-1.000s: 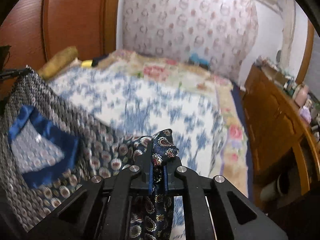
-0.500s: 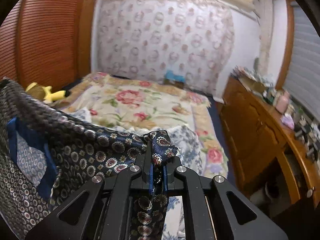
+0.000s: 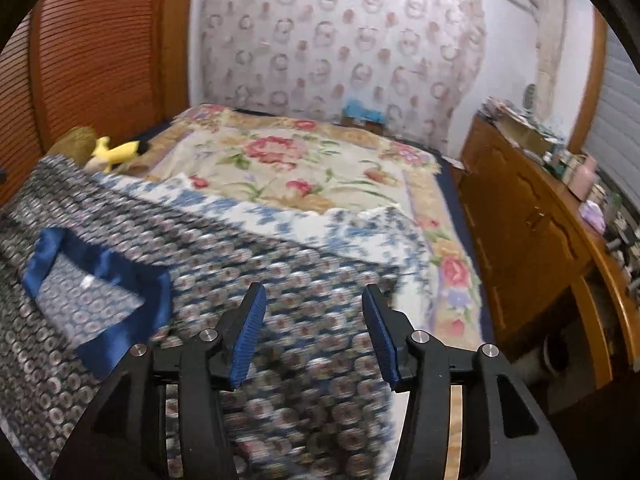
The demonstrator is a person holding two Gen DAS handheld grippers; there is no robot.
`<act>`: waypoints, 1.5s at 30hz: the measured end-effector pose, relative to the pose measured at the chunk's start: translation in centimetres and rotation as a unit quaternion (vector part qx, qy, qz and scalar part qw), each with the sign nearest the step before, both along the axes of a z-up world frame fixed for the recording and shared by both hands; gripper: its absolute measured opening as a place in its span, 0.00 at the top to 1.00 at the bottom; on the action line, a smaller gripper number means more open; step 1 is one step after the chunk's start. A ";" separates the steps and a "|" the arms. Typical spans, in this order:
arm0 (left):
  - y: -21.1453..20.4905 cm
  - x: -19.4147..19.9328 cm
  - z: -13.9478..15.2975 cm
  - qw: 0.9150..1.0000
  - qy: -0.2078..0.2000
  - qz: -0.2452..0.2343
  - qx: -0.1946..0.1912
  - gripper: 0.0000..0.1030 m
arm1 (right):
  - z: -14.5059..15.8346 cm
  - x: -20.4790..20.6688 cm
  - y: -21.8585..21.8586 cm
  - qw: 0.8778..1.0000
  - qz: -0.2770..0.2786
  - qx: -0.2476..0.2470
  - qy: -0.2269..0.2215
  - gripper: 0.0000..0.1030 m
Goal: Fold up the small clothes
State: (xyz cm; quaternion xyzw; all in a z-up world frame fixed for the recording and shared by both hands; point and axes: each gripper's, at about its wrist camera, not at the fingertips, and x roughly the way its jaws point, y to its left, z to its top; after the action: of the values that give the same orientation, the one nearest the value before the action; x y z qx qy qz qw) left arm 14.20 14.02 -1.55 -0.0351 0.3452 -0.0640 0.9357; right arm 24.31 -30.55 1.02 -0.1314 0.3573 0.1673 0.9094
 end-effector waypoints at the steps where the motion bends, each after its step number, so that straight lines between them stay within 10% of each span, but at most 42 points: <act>1: -0.2 -0.3 -0.1 1.000 0.000 -0.002 0.001 0.58 | -0.1 -0.3 0.6 1.000 0.010 0.005 0.004 0.51; 23: -1.4 -3.3 -5.6 0.999 0.044 -0.007 0.009 0.55 | -6.1 0.7 9.9 0.991 0.063 0.019 0.114 0.50; 30: -1.4 -5.0 -5.8 0.999 0.041 -0.005 -0.006 0.55 | -6.0 -1.0 9.7 0.991 0.088 0.022 0.100 0.91; 45: -0.7 -8.5 -6.0 0.999 0.024 0.017 -0.013 0.55 | -3.6 -11.3 6.2 0.987 0.126 0.091 0.039 0.96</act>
State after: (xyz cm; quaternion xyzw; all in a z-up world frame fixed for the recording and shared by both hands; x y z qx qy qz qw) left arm 5.67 13.33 -7.56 -0.0545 0.3663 -0.0516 0.9274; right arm 13.05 -24.39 -2.56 -0.0854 0.3567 0.3170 0.8746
